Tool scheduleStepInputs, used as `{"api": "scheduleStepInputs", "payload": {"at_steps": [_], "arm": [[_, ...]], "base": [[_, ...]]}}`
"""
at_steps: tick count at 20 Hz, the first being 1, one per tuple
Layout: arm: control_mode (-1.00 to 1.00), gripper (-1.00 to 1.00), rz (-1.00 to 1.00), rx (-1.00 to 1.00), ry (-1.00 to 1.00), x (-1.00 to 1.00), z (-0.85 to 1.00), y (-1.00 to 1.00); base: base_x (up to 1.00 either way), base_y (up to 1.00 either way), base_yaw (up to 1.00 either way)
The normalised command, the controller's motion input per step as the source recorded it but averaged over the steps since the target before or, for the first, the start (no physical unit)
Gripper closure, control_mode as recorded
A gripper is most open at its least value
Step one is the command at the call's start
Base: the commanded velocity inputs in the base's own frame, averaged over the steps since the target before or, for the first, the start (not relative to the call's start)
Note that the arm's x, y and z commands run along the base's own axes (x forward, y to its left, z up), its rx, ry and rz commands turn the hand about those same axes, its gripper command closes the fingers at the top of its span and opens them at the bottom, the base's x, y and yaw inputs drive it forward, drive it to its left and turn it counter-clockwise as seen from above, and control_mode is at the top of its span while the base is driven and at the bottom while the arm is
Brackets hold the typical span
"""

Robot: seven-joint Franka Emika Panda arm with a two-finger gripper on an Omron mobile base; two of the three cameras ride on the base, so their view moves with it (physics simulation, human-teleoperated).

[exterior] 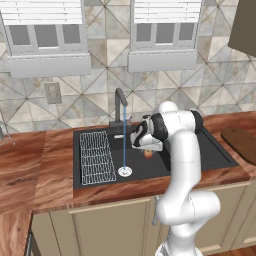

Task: Pick the peach from the sink and place it on the cutting board to airdry. Then turn off the sink faucet.

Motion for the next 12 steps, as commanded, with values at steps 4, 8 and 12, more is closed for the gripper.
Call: {"api": "scheduleStepInputs", "payload": {"at_steps": [4, 8, 12], "arm": [[-1.00, 1.00, 0.00, 0.00, -0.06, -0.05, 0.19, 0.00], [-1.00, 1.00, 0.00, -0.01, -0.11, -0.19, 0.55, 0.00], [-1.00, 1.00, 0.00, -0.03, -0.08, -0.21, 0.71, 0.00]], "base": [[0.00, 0.00, 0.00], [0.00, 0.00, 0.00], [0.00, 0.00, 0.00]]}}
